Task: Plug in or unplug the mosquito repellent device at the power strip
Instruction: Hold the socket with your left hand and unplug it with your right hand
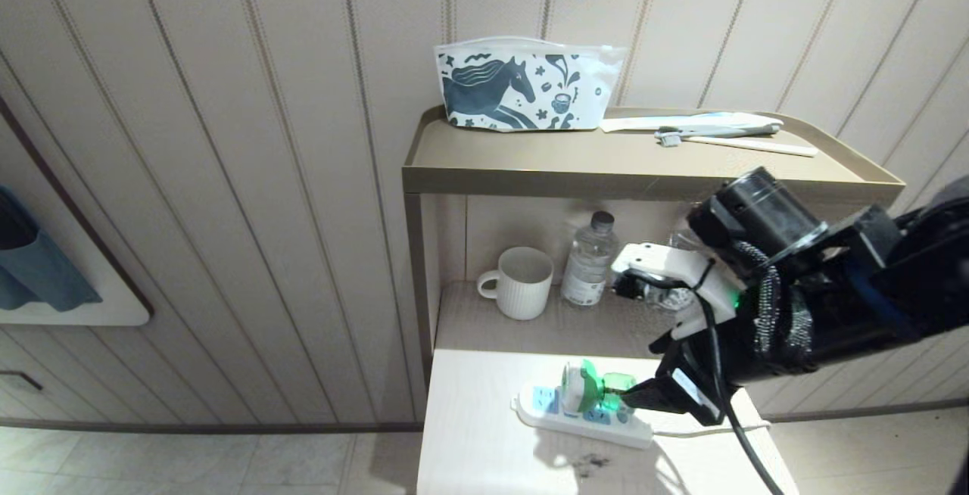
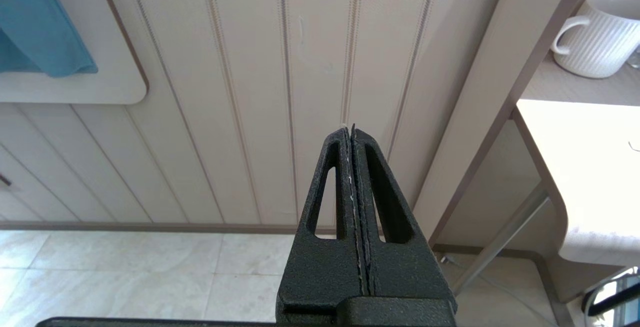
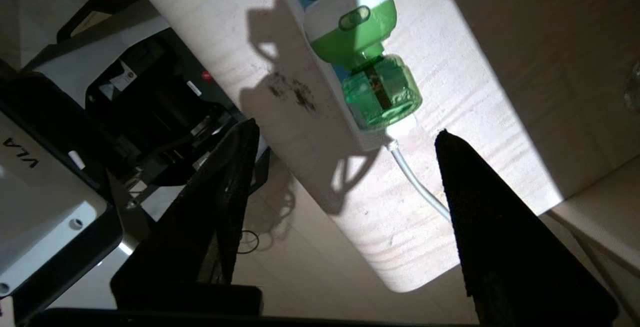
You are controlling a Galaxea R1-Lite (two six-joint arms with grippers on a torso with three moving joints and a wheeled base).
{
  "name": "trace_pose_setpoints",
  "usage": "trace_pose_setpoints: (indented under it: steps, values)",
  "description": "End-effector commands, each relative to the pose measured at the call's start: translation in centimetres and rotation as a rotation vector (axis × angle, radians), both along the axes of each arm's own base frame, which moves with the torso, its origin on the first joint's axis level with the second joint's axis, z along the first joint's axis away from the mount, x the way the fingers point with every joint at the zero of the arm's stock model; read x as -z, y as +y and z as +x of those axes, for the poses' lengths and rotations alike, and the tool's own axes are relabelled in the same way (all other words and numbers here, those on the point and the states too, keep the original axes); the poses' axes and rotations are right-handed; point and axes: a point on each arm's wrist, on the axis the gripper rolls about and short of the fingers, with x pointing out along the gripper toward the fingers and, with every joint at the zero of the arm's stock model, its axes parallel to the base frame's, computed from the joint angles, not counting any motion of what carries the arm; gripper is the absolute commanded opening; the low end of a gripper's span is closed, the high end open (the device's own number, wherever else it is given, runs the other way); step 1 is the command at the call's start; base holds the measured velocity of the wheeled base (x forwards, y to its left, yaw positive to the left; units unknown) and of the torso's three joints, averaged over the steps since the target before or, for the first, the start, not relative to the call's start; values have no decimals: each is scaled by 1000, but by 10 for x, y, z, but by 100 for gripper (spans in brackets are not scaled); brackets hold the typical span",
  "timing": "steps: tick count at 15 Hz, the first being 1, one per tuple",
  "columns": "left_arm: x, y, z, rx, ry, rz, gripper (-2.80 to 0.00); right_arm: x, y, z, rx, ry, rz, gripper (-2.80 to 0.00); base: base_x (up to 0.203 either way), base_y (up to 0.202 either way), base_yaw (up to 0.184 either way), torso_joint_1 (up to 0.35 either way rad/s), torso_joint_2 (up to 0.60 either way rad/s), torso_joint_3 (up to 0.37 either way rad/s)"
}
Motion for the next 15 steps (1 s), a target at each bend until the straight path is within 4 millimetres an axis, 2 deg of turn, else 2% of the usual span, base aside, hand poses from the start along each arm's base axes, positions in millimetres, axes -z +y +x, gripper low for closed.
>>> trace_pose_setpoints:
  steps: [1, 6, 11, 15]
  values:
    - [0, 0, 0, 0, 0, 4, -280, 19, 13, 22, -34, 44, -50, 0, 0, 0, 0, 0, 0, 0]
    - [-1, 0, 0, -1, -3, 3, -280, 21, 24, 51, -106, -6, -91, 0, 0, 0, 0, 0, 0, 0]
    - [-1, 0, 0, 0, -3, 3, -280, 28, 23, 54, -247, -40, -178, 0, 0, 0, 0, 0, 0, 0]
    - [-1, 0, 0, -1, -2, 4, -280, 29, 22, 63, -258, -51, -192, 0, 0, 0, 0, 0, 0, 0]
